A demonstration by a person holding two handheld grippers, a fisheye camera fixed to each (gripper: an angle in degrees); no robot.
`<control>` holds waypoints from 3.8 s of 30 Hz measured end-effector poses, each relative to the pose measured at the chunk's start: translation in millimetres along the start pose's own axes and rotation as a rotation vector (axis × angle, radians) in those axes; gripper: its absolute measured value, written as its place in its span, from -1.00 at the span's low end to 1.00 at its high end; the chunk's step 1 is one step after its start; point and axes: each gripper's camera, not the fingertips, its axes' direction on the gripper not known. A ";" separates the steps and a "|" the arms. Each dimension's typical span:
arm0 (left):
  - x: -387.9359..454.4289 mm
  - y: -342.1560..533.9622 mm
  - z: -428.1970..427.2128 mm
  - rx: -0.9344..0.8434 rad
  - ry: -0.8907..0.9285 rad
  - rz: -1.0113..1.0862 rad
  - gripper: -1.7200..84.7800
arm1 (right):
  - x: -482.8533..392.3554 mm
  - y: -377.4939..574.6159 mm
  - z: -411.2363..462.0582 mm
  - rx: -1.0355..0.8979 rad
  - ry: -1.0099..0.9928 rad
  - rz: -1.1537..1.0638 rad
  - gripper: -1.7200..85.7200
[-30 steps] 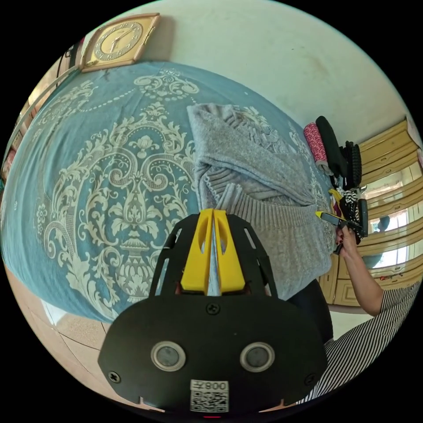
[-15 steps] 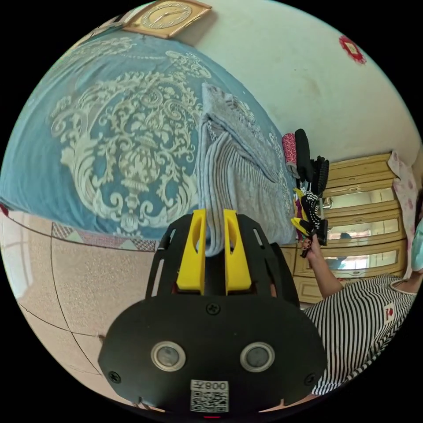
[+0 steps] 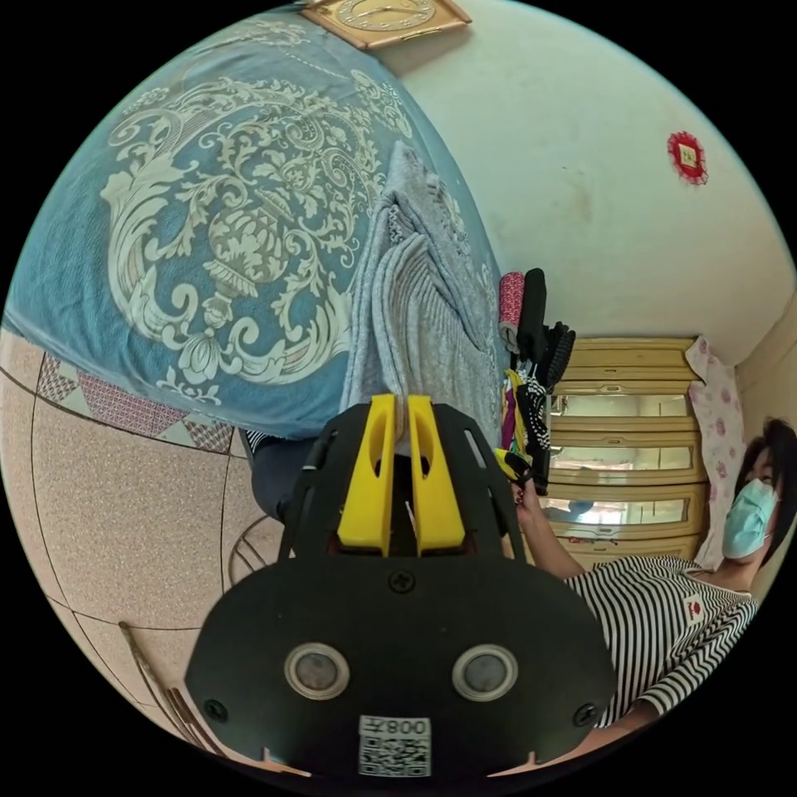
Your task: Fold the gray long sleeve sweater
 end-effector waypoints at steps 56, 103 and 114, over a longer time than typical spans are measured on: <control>-173.3 137.5 15.7 0.085 0.379 -0.281 -0.80 | 105.8 33.7 261.4 0.212 -0.412 0.396 -0.77; 18.5 34.7 -101.8 0.159 0.365 0.066 -0.83 | 38.3 74.4 54.4 0.272 -0.432 -0.021 -0.90; 53.9 -149.5 -60.0 0.120 0.308 0.031 -0.83 | 43.1 -96.2 11.7 0.283 -0.382 0.063 -0.90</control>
